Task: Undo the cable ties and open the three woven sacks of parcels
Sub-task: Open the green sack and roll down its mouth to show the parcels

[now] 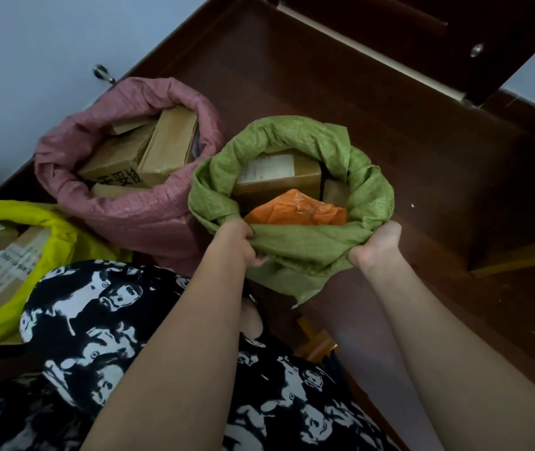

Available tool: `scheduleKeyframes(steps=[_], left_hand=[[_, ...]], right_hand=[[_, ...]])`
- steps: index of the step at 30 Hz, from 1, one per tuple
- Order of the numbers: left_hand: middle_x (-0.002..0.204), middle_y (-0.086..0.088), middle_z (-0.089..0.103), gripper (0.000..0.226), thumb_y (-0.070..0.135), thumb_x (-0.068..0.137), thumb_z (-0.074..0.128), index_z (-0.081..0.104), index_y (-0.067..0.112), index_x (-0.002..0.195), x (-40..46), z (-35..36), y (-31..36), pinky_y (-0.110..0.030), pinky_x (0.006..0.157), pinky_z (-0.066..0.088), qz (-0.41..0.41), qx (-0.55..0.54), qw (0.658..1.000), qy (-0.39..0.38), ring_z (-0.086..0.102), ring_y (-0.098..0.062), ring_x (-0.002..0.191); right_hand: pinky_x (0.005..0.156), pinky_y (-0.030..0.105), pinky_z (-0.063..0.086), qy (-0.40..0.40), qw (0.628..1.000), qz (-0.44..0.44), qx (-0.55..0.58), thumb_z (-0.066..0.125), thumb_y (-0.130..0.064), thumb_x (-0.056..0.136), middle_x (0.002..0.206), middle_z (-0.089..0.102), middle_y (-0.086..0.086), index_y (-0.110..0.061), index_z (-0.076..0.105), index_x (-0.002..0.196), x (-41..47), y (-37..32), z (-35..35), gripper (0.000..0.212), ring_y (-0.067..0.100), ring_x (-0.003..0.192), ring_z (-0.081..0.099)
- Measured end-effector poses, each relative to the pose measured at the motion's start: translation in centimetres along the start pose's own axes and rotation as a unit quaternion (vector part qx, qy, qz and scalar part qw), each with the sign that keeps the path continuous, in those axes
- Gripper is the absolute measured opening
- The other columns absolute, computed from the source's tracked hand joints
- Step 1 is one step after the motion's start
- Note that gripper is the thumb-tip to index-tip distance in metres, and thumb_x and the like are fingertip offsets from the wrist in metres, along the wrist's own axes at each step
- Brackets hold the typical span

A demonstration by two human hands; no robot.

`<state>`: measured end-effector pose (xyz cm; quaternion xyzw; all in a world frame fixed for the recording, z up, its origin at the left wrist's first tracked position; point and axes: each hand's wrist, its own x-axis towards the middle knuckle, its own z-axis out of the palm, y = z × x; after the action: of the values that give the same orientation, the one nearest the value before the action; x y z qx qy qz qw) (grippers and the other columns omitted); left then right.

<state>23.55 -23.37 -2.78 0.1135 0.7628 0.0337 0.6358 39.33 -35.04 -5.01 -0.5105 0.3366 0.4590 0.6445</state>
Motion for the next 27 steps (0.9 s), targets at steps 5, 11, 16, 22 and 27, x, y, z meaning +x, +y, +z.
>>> scheduleKeyframes(steps=[5,11,16,22,27], left_hand=[[0.11,-0.01,0.056,0.015,0.011,0.092,0.045,0.059,0.004,0.09,1.0,-0.2,0.1,-0.048,0.063,0.054,0.019,-0.133,0.991,-0.008,0.058,-0.031,0.088],[0.115,-0.015,0.066,0.042,0.039,0.091,0.042,0.067,0.015,0.114,0.8,0.0,-0.4,-0.06,0.086,0.05,0.083,-0.224,0.967,-0.093,0.064,-0.036,0.102],[0.112,-0.01,0.064,0.032,0.022,0.078,0.038,0.064,0.015,0.094,-0.4,0.2,-0.8,-0.046,0.097,0.046,0.109,-0.251,0.96,-0.063,0.062,-0.03,0.103],[0.113,-0.002,0.062,0.042,0.034,0.087,0.035,0.063,0.018,0.114,-0.3,-0.9,-0.5,-0.042,0.097,0.047,0.091,-0.203,0.974,0.04,0.061,-0.025,0.101],[0.104,-0.003,0.055,0.032,0.019,0.093,0.046,0.058,0.01,0.122,1.1,-2.0,-0.1,-0.034,0.087,0.046,0.079,-0.089,0.992,0.052,0.056,-0.022,0.099]], right_hand=[[0.097,0.056,0.046,-0.072,0.997,-0.011,0.006,0.039,-0.053,0.089,0.117,0.067,0.016,-0.017,0.068,0.118,-0.5,-0.2,-0.8,0.055,0.037,0.108,0.063],[0.062,0.044,0.055,0.008,0.968,0.038,-0.246,0.088,-0.058,0.041,0.117,0.064,0.01,-0.021,0.044,0.133,-1.7,0.1,-0.6,0.109,0.03,0.095,0.065],[0.081,0.033,0.049,0.064,0.974,0.081,-0.202,0.071,-0.029,0.084,0.093,0.053,0.008,-0.013,0.048,0.11,-1.5,0.4,-1.2,0.038,0.023,0.086,0.054],[0.088,0.052,0.046,0.03,0.997,0.076,0.003,0.042,-0.004,0.1,0.134,0.053,0.015,-0.004,0.047,0.133,-1.6,-0.2,-0.5,0.033,0.033,0.124,0.052],[0.094,0.054,0.046,0.035,0.996,0.074,0.035,0.03,-0.013,0.103,0.134,0.055,0.02,-0.005,0.055,0.131,-0.1,0.1,-0.9,0.039,0.035,0.12,0.056]])
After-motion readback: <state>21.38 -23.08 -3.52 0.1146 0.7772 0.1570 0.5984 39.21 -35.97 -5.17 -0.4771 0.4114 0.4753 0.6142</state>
